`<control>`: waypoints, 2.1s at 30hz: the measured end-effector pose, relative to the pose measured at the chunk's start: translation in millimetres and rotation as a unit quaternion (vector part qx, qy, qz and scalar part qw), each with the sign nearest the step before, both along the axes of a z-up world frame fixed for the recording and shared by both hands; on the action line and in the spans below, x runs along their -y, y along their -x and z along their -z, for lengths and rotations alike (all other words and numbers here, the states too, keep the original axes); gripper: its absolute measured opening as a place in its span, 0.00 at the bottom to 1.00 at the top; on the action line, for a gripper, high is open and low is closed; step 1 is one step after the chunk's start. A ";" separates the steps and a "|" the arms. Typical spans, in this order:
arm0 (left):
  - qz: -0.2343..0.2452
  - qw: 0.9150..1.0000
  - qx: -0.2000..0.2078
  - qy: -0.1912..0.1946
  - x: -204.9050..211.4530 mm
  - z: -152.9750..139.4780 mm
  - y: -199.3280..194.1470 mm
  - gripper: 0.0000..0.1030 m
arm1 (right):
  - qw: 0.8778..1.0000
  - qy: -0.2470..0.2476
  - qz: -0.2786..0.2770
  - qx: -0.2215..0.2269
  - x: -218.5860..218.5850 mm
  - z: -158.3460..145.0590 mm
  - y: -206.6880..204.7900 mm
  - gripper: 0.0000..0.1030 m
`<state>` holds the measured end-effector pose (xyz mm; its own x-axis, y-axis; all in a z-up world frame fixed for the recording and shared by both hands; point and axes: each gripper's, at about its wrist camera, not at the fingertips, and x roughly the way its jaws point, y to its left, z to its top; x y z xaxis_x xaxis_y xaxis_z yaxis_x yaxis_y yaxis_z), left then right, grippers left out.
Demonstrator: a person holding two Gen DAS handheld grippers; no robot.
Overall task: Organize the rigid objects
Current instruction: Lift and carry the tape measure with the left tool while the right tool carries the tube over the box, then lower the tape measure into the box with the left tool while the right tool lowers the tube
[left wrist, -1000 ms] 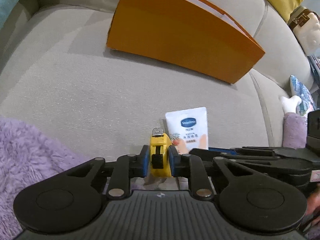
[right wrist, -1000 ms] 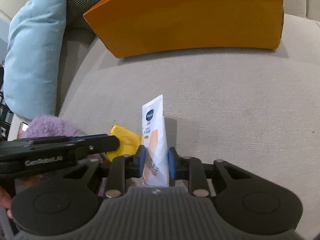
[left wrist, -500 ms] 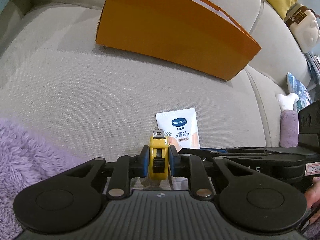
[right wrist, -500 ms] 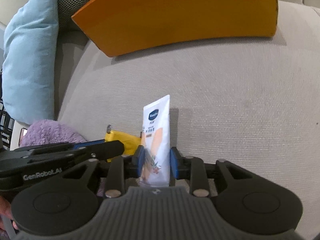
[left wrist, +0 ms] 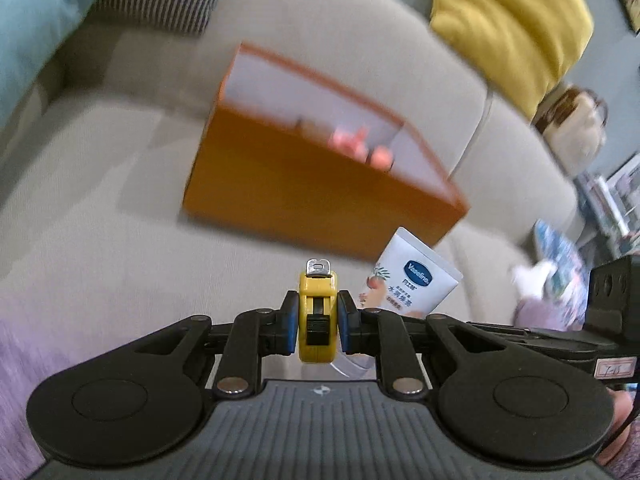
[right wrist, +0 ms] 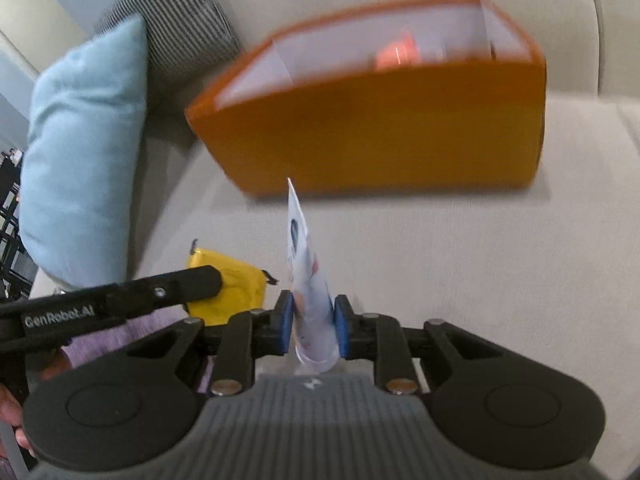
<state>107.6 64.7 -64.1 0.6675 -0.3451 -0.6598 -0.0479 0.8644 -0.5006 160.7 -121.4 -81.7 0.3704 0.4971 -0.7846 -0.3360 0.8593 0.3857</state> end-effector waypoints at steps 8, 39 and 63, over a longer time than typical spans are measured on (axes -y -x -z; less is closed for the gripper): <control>0.006 0.996 0.091 -0.014 -20.7 -69.0 -46.4 0.21 | 0.993 -0.016 -0.028 0.110 -12.2 -89.3 -57.6 0.21; 0.018 0.997 0.016 -0.078 -32.0 -5.7 -167.4 0.21 | 0.974 0.139 -0.139 -0.112 -104.2 21.9 -210.5 0.22; 0.020 0.996 0.013 -0.083 -37.4 -0.2 -171.0 0.21 | 0.955 0.237 -0.176 -0.036 -115.8 3.7 -221.7 0.23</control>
<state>278.6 102.1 -63.9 0.6736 -0.2591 -0.6922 -0.0002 0.9365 -0.3508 382.4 -5.6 -85.4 0.1817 0.1637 -0.9696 -0.6238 0.7814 0.0150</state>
